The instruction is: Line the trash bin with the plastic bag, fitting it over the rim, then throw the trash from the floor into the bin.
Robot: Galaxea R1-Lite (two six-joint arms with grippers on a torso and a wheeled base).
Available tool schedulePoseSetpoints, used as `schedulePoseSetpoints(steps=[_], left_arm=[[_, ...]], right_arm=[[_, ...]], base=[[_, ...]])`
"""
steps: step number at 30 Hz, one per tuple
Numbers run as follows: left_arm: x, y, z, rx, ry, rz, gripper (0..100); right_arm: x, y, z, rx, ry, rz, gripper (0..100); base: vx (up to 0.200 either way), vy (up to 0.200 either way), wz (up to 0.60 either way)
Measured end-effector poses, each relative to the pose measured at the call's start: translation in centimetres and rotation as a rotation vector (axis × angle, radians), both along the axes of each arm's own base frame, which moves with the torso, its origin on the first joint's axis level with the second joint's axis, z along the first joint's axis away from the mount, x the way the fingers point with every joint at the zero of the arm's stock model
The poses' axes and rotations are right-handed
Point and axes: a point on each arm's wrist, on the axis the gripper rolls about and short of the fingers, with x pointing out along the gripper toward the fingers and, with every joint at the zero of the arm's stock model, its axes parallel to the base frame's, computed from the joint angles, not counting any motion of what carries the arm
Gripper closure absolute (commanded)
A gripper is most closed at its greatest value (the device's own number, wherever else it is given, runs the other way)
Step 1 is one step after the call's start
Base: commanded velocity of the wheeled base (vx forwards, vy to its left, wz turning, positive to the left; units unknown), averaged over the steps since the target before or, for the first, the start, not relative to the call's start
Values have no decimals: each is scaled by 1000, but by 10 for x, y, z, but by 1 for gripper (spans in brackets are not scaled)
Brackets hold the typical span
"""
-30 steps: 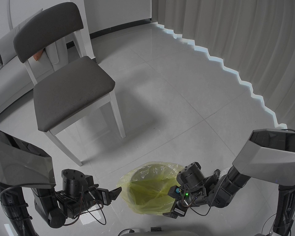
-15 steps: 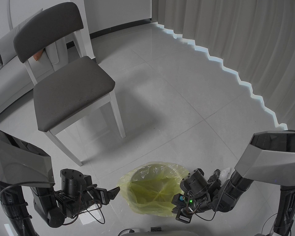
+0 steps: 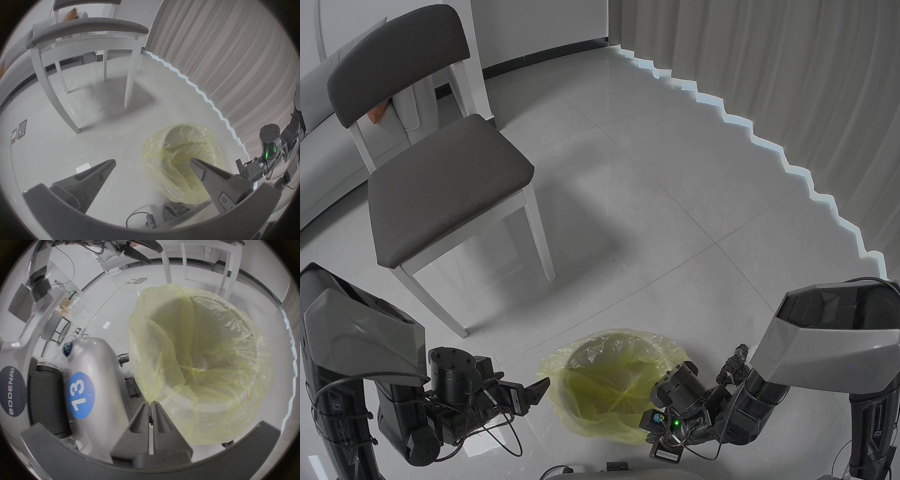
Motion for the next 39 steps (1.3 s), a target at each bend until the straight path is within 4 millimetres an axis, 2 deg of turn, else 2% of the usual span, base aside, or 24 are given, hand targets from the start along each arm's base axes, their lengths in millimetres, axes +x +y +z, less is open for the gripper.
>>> schedulePoseSetpoints(steps=[12, 20, 28, 29, 39], left_arm=[[0, -3, -7, 12, 15, -11, 0], [-1, -6, -8, 10, 12, -24, 0], [-1, -6, -7, 10, 12, -25, 0], [-1, -6, -7, 10, 12, -25, 0], [-6, -10, -7, 15, 13, -46, 0]], right_arm=[[4, 12, -12, -129, -127, -61, 100], [7, 22, -16, -131, -146, -53, 100], [2, 18, -12, -118, -124, -41, 100], [1, 18, -9, -110, -119, -36, 0], [-16, 12, 12, -50, -69, -10, 0]], base=[[0, 0, 0], [0, 0, 0], [0, 0, 0], [0, 0, 0], [0, 0, 0]])
